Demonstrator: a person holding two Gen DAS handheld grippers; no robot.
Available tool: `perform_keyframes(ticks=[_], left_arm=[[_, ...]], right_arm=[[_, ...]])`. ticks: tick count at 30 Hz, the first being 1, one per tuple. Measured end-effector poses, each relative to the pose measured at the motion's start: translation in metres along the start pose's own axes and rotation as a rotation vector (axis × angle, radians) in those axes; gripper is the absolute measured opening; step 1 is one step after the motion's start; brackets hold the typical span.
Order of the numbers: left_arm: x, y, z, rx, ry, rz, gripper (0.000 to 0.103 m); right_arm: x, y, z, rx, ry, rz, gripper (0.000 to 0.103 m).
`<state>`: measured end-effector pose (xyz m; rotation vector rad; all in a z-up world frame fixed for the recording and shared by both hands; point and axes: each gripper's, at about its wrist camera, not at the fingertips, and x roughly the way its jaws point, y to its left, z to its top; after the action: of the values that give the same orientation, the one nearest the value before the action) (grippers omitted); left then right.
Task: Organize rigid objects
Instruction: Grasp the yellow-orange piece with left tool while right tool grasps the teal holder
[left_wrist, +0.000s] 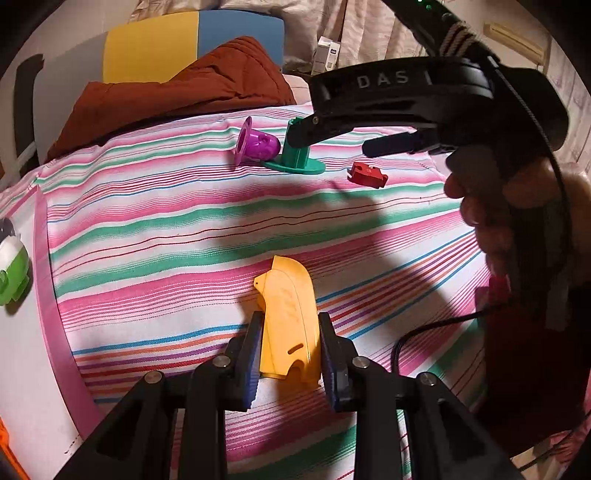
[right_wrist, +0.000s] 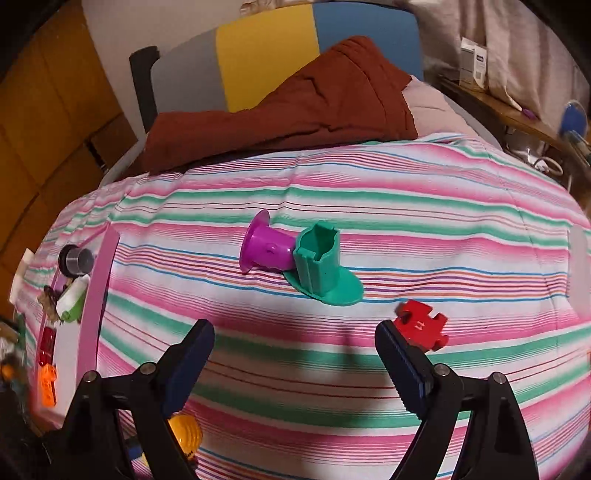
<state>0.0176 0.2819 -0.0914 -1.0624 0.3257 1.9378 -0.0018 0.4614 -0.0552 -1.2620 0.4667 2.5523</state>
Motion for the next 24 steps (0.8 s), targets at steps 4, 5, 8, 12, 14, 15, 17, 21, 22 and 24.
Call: perform_keyframes(ticks=[4, 5, 8, 12, 14, 15, 17, 21, 22, 24], left_arm=[[0.000, 0.004, -0.002, -0.015, -0.018, -0.015, 0.027], [-0.002, 0.006, -0.003, -0.015, -0.020, -0.015, 0.027], [-0.003, 0.009, -0.004, -0.028, -0.030, -0.024, 0.027], [-0.006, 0.011, -0.008, -0.048, -0.036, -0.040, 0.027], [-0.007, 0.011, -0.009, -0.043, -0.041, -0.042, 0.027], [-0.008, 0.012, -0.010, -0.039, -0.044, -0.044, 0.027], [-0.009, 0.012, -0.010, -0.044, -0.045, -0.053, 0.027], [-0.010, 0.014, -0.012, -0.046, -0.052, -0.058, 0.027], [-0.010, 0.013, -0.012, -0.044, -0.055, -0.054, 0.027], [-0.011, 0.012, -0.012, -0.046, -0.054, -0.050, 0.027]], right_arm=[[0.009, -0.007, 0.009, 0.034, 0.001, -0.065, 0.079], [0.014, -0.008, 0.014, 0.048, 0.008, -0.056, 0.079], [0.025, -0.002, 0.030, 0.025, -0.004, -0.092, 0.079], [0.048, 0.002, 0.048, -0.006, 0.003, -0.130, 0.077], [0.057, 0.001, 0.051, -0.013, 0.029, -0.121, 0.031], [0.061, 0.000, 0.050, -0.016, 0.063, -0.118, 0.031], [0.056, 0.002, 0.044, -0.026, 0.082, -0.098, 0.030], [0.029, 0.009, 0.022, -0.077, 0.131, -0.056, 0.030], [0.023, 0.010, 0.016, -0.078, 0.137, -0.038, 0.030], [0.014, 0.011, 0.002, -0.075, 0.196, 0.024, 0.030]])
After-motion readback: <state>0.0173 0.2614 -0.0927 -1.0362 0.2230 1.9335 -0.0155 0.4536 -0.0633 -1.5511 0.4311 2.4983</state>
